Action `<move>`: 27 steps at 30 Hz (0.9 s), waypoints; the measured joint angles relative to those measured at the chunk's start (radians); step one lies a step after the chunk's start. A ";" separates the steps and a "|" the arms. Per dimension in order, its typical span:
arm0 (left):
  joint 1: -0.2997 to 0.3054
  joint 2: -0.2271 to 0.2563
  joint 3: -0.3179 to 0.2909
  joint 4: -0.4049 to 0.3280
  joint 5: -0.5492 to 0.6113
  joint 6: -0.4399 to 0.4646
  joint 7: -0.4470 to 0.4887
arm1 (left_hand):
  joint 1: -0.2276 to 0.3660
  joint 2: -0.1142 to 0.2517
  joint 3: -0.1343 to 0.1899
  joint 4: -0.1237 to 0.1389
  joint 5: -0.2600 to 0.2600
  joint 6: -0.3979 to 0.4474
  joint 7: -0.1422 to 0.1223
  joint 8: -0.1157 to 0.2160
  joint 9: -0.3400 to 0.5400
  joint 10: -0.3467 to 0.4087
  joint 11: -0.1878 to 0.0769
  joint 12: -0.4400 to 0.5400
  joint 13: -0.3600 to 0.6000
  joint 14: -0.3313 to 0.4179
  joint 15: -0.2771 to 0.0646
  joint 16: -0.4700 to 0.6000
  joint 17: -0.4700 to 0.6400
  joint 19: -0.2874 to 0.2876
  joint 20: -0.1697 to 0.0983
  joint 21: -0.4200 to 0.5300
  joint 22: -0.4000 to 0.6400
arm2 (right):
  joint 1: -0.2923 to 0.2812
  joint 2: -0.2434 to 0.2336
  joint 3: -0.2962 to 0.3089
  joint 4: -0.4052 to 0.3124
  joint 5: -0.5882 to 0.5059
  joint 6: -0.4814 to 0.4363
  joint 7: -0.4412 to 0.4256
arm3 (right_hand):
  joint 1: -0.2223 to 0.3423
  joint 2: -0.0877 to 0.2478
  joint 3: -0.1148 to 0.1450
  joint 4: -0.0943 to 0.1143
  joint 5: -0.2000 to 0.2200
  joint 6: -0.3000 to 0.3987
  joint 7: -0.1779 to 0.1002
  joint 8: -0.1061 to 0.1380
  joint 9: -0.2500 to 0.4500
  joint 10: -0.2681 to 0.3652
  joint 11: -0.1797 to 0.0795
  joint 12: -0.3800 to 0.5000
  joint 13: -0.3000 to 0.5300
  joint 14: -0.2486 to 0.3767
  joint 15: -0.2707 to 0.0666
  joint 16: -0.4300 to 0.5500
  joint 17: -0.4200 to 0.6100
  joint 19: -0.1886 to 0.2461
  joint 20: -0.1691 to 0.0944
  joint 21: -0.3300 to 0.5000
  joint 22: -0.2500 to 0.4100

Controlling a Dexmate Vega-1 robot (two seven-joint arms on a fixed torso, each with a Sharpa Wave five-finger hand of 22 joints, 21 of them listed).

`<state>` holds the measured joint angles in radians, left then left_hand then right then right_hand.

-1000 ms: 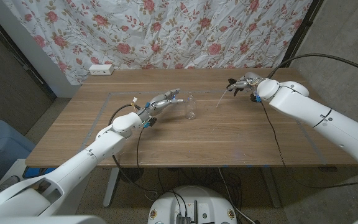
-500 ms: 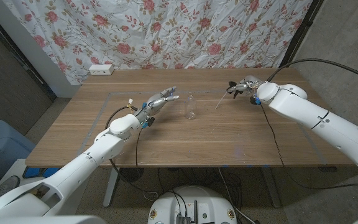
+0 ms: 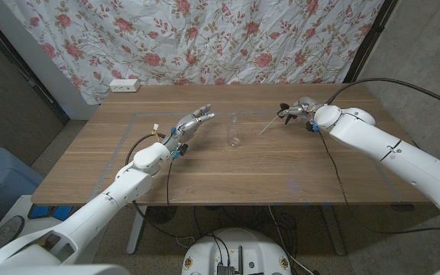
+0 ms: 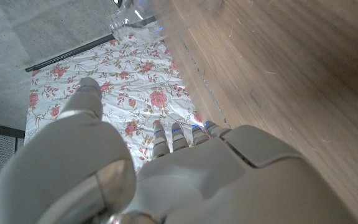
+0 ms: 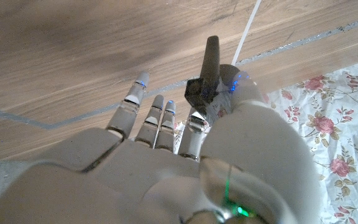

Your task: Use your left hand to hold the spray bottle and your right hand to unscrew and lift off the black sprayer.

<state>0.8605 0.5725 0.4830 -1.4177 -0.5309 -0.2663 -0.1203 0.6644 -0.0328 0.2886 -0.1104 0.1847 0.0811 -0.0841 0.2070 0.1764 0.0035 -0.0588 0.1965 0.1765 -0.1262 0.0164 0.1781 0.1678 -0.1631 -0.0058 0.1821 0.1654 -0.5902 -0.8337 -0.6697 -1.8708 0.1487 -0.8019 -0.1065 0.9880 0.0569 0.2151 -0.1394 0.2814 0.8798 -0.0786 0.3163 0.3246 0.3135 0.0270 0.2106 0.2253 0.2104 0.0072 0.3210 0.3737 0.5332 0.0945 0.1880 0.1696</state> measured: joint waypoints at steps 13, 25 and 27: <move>0.036 -0.012 -0.020 -0.015 -0.018 0.000 0.053 | -0.035 0.035 0.002 0.015 -0.004 0.016 0.002 -0.004 0.000 0.017 -0.006 0.000 0.000 0.012 -0.009 0.000 0.000 0.017 -0.003 0.008 0.000 | 0.001 0.014 -0.019 0.050 -0.021 0.056 0.025 | -0.014 0.001 -0.004 -0.004 0.000 -0.004 -0.004 -0.007 0.000 -0.023 -0.006 -0.007 0.005 -0.025 0.011 -0.016 0.000 -0.020 -0.005 0.000 0.000; 0.057 -0.015 -0.032 -0.032 -0.031 0.018 0.095 | -0.080 0.080 0.006 0.033 -0.004 0.030 0.006 -0.004 0.000 0.029 -0.007 0.000 0.000 0.028 -0.015 0.000 0.002 0.030 -0.001 0.008 0.000 | 0.004 0.028 -0.033 0.099 -0.038 0.104 0.048 | -0.035 -0.001 -0.008 0.000 0.000 -0.033 -0.008 -0.021 0.001 -0.037 -0.002 -0.007 0.005 -0.047 0.014 -0.025 0.000 -0.065 -0.032 -0.007 0.000; 0.059 -0.016 -0.033 -0.033 -0.031 0.020 0.097 | -0.081 0.081 0.006 0.033 -0.004 0.030 0.006 -0.004 0.000 0.029 -0.007 0.000 0.000 0.028 -0.015 0.000 0.002 0.030 -0.001 0.008 0.000 | 0.004 0.029 -0.034 0.103 -0.040 0.110 0.052 | -0.035 -0.001 -0.008 0.000 0.000 -0.043 -0.010 -0.023 0.002 -0.039 -0.004 -0.007 0.005 -0.054 0.018 -0.029 -0.001 -0.068 -0.029 -0.007 0.000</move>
<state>0.9193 0.5568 0.4504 -1.4505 -0.5624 -0.2460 -0.0230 0.5838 0.0482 0.2942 -0.0773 0.1808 0.1111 -0.0785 0.2029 0.1764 0.0321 -0.0660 0.1965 0.1767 -0.0980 0.0018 0.1781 0.1694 -0.1333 -0.0073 0.1900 0.1654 -0.5861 -0.8043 -0.7036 -1.7674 0.1088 -0.6922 -0.0544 0.9525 0.0555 0.2071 -0.1392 0.2818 0.8366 -0.0891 0.2930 0.3268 0.2742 0.0230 0.2033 0.2303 0.1564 0.0255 0.2921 0.3729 0.4656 0.0660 0.1811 0.1696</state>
